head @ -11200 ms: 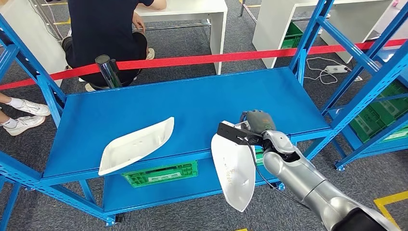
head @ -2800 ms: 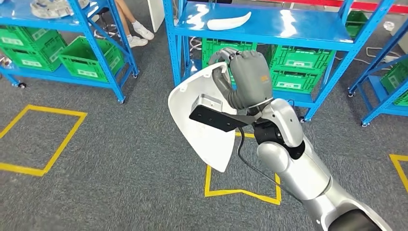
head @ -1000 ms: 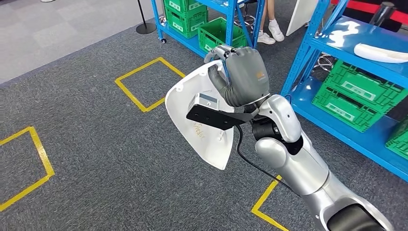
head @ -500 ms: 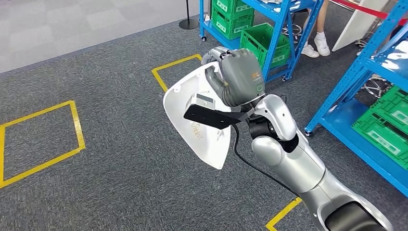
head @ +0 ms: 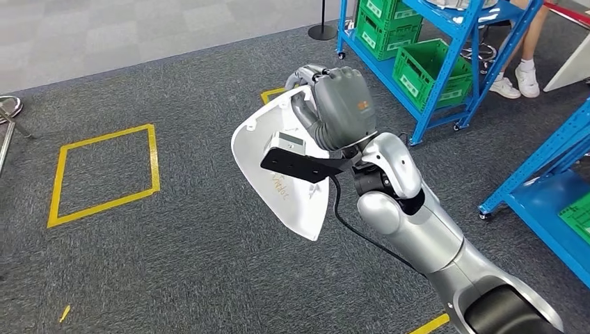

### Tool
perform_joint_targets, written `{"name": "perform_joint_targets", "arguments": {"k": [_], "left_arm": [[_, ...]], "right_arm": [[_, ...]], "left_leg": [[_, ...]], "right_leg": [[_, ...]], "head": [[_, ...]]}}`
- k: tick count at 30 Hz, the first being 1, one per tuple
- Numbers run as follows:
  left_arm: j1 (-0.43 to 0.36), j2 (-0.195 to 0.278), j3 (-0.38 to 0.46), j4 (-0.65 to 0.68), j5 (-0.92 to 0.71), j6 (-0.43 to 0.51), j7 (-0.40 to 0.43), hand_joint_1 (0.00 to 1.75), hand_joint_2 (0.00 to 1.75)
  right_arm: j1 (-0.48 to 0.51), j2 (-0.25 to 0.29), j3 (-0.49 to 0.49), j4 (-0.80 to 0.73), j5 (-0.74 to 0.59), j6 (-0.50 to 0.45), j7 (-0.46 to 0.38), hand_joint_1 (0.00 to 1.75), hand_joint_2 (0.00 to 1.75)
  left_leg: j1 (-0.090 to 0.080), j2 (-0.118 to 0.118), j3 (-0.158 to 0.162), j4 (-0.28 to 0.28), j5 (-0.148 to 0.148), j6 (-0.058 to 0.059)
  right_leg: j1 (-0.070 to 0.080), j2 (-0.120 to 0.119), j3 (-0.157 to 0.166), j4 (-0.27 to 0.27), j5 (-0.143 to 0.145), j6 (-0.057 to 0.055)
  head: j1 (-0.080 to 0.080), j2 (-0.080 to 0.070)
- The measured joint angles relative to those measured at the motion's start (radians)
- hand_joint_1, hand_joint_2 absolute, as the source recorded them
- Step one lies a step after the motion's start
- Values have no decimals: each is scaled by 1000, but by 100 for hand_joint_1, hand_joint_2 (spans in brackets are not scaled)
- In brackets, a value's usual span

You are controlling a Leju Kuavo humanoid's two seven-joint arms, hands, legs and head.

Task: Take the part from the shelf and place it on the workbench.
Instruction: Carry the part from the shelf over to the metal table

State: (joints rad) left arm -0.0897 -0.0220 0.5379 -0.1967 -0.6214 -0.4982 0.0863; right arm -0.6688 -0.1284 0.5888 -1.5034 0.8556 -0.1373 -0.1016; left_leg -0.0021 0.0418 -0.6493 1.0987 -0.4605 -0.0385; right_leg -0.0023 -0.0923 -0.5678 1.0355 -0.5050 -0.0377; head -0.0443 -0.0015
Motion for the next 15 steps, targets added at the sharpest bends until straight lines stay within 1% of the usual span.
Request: {"name": "perform_joint_targets", "arguments": {"k": [1,2,3,4,5,6,7,8,9,10,11,12,13,14,15], "left_arm": [[-2,0,0,0,-2,0,-2,0,175],[-3,0,0,0,-4,0,-4,0,175],[-4,1,0,0,-5,0,-6,0,175],[-3,2,0,0,-6,0,-6,0,175],[-2,2,0,0,-6,0,-6,0,175],[-2,3,0,0,-6,0,-5,0,175],[-4,4,0,-1,-6,0,-5,0,175],[-6,4,0,-1,-5,0,-5,0,175],[-10,5,0,-1,-3,0,-4,0,175],[-12,4,0,-1,-1,0,-4,0,175],[-13,4,0,-1,2,0,-3,0,175],[-12,3,0,0,4,0,-2,0,175],[-11,3,0,0,6,0,-2,0,175],[-11,2,0,0,9,0,-2,0,175],[-10,2,1,0,11,0,-3,0,175]], "right_arm": [[1,-3,0,0,0,-4,0,175,175],[2,-7,0,0,0,-9,0,175,175],[4,-10,0,0,0,-12,0,175,175],[7,-13,0,0,0,-15,0,175,175],[8,-15,0,0,0,-17,-2,175,175],[9,-18,0,0,-1,-21,-6,175,175],[10,-23,0,0,-2,-24,-10,175,175],[12,-29,0,0,-4,-26,-14,175,175],[15,-34,0,1,-7,-28,-19,175,175],[18,-40,1,3,-10,-28,-22,175,175],[20,-43,2,6,-14,-28,-26,175,175],[20,-45,3,9,-19,-29,-30,175,175],[18,-46,4,12,-22,-30,-32,175,175],[15,-46,6,14,-26,-31,-35,175,175],[11,-47,7,17,-29,-31,-37,175,175]], "left_leg": [[-4,15,26,-47,12,7],[-8,23,38,-70,13,15],[-11,16,39,-75,12,22],[-11,4,39,-77,14,29],[-9,-7,40,-80,16,34],[-6,-18,41,-83,18,40],[-3,-29,43,-85,20,45],[-1,-40,43,-86,21,49],[0,-52,42,-85,21,52],[0,-66,42,-85,21,53],[0,-81,41,-84,21,53],[1,-96,41,-82,21,52],[3,-111,41,-80,21,49],[5,-125,41,-77,20,46],[6,-138,38,-72,19,40]], "right_leg": [[3,-10,2,0,-3,4],[5,-19,3,0,-5,9],[6,-29,5,0,-7,13],[5,-36,7,-1,-9,19],[2,-25,8,4,-14,25],[-1,0,1,22,-26,31],[-3,31,-15,59,-48,37],[-6,63,-43,116,-76,40],[-6,79,-78,184,-105,42],[-7,85,-112,245,-124,43],[-8,87,-134,280,-126,44],[-9,88,-138,275,-109,45],[-11,93,-122,232,-75,45],[-14,106,-91,162,-35,46],[-17,127,-62,97,-9,49]], "head": [[1,0],[2,0],[4,0],[5,0],[5,0],[6,0],[6,0],[8,0],[9,0],[10,0],[10,0],[10,0],[10,0],[10,0],[10,0]]}}
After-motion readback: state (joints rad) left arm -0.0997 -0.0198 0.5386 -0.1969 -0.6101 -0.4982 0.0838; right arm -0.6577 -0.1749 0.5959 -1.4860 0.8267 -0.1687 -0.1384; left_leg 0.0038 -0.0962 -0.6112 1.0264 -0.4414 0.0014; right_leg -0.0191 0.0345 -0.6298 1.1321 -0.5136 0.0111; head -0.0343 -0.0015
